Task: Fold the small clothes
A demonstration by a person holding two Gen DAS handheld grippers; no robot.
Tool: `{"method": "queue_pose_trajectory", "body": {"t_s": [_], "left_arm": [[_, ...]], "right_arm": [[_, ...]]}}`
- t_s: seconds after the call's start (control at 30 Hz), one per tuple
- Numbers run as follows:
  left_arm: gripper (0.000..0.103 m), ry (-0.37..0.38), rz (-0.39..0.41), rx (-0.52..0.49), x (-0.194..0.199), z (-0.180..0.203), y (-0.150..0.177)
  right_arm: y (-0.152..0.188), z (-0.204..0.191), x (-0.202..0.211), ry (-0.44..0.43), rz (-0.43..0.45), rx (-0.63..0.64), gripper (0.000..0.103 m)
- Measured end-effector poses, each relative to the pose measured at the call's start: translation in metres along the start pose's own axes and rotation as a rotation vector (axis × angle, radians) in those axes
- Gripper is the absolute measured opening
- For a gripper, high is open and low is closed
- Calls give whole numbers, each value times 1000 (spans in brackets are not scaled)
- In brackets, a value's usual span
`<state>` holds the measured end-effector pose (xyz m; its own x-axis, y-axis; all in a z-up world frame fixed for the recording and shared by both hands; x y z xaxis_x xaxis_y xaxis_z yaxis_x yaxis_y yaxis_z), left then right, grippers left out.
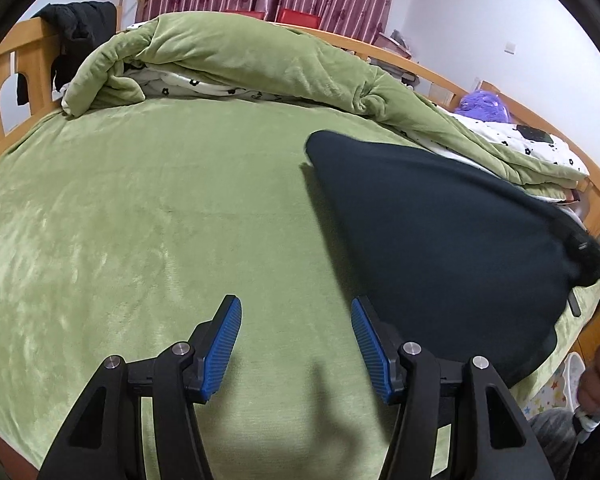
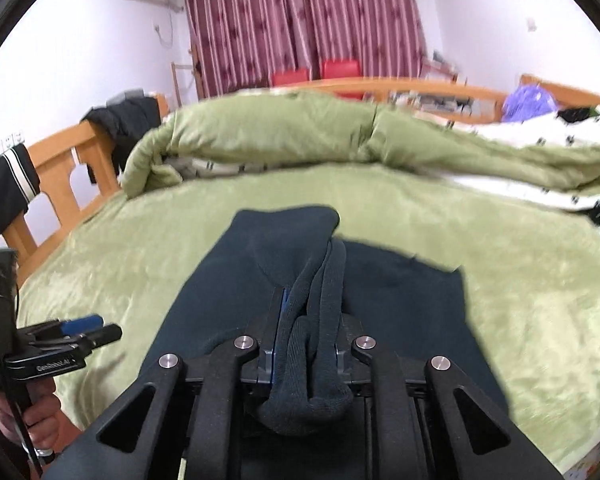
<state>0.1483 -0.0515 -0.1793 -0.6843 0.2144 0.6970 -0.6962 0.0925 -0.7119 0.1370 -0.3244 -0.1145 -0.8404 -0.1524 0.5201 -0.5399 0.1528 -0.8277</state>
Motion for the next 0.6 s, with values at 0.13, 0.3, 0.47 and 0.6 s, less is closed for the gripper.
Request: {"method": "queue_pose_trajectory", "body": {"t_s": [0.13, 0.3, 0.47, 0.6], "left_arm": [[56, 7, 11, -22, 2, 9, -4], [56, 52, 8, -26, -2, 28, -9], [56, 76, 3, -77, -7, 61, -17], [57, 87, -4, -103, -12, 85, -23]], "right_arm": [[-5, 43, 32, 75, 68, -52, 16], [62, 131, 8, 310, -164, -112, 17], [83, 153, 5, 300, -225, -136, 42], [54, 154, 11, 244, -160, -176, 50]]}}
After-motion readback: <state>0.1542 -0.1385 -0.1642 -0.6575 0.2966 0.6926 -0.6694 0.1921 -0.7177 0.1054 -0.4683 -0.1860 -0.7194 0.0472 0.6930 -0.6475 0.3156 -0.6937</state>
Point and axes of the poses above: each gripper's, at about its wrist camera, not at the fingertips, and x roughly against the way its jaws point, z to its right, y to its underside, the point moved 8 cm from there along -x, roughly the way its jaws point, and after that the axes turned 7 degrees about -x, right-handed, at the moved point
